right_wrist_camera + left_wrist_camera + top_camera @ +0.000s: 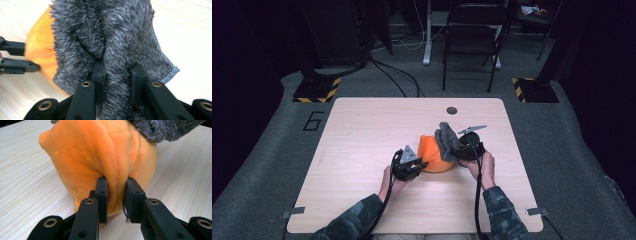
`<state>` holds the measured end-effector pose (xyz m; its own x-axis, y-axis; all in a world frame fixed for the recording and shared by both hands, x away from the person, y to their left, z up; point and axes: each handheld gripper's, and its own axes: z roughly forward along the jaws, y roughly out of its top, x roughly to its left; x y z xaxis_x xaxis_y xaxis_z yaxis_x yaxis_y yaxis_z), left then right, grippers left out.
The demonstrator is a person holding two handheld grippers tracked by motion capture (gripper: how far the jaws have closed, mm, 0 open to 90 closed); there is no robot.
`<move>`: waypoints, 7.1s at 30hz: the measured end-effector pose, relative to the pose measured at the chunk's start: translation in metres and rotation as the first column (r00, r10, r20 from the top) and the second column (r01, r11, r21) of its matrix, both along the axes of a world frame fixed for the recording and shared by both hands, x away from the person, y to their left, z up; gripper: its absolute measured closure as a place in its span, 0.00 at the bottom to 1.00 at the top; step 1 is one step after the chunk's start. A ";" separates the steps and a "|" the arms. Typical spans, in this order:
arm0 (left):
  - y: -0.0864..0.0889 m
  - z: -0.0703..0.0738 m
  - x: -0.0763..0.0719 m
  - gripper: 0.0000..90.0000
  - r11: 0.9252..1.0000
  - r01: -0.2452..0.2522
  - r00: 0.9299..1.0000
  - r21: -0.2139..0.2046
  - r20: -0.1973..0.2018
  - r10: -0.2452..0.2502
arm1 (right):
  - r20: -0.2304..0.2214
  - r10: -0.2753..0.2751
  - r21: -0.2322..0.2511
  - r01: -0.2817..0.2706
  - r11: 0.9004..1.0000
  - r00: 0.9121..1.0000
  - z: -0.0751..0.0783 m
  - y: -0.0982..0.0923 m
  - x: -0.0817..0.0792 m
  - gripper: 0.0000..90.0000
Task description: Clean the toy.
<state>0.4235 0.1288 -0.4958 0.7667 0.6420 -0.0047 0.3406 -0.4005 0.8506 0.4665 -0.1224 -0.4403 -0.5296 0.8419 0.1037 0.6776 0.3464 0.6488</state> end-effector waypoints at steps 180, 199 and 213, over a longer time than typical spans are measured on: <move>0.001 0.006 -0.003 0.86 1.000 -0.017 0.999 -0.010 0.048 0.018 | -0.023 -0.014 -0.082 0.012 0.997 1.000 -0.006 0.005 0.004 0.79; 0.008 0.005 -0.001 0.86 1.000 -0.009 0.999 -0.009 0.048 0.009 | -0.058 -0.099 -0.150 0.089 0.985 0.993 -0.017 -0.023 0.014 0.80; 0.003 0.003 -0.002 0.85 1.000 0.005 0.998 -0.004 0.056 -0.005 | 0.104 0.124 0.139 -0.138 0.981 0.987 0.046 0.022 -0.017 0.79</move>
